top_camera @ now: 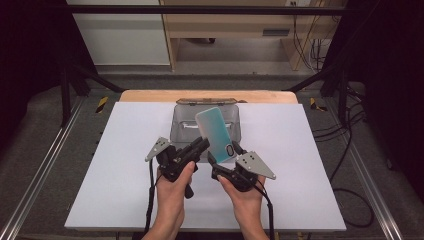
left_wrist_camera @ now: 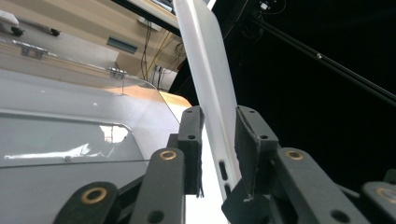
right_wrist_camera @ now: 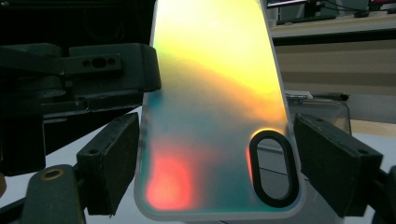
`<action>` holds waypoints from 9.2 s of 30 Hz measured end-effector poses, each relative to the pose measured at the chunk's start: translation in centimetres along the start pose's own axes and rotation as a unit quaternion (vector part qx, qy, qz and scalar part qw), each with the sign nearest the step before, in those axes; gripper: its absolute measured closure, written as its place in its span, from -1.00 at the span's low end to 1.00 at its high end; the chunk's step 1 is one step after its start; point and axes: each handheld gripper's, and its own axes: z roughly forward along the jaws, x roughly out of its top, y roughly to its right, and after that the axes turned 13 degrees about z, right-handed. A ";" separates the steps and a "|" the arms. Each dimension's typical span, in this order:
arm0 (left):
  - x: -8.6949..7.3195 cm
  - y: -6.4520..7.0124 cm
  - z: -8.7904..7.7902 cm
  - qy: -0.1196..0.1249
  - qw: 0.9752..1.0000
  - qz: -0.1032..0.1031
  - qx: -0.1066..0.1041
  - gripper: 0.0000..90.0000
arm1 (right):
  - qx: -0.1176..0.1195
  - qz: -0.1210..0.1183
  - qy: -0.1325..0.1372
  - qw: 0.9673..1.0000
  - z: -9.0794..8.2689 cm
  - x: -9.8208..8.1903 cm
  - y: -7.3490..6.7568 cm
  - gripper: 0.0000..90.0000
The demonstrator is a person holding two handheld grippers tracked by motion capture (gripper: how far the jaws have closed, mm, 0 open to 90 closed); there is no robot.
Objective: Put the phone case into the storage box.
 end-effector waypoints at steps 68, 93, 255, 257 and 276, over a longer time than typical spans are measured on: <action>3.7 -4.1 -2.1 -0.034 0.997 0.058 0.022 0.81 | -0.065 -0.164 -0.113 0.978 -5.1 0.0 7.1 -0.78; 6.7 -4.5 0.5 -0.060 0.994 0.072 0.061 0.81 | -0.112 -0.155 -0.063 0.979 -9.7 -0.1 11.4 -0.83; 2.2 -12.8 8.4 -0.266 0.945 0.028 0.187 0.79 | -0.030 -0.121 -0.118 0.985 -9.0 -0.8 12.9 -0.87; 2.2 -12.8 8.4 -0.267 0.944 0.027 0.190 0.79 | -0.030 -0.120 -0.120 0.985 -9.0 -0.8 13.0 -0.87; 2.3 -12.9 8.7 -0.278 0.940 0.047 0.191 0.81 | -0.028 -0.119 -0.126 0.984 -8.9 -0.9 12.9 -0.87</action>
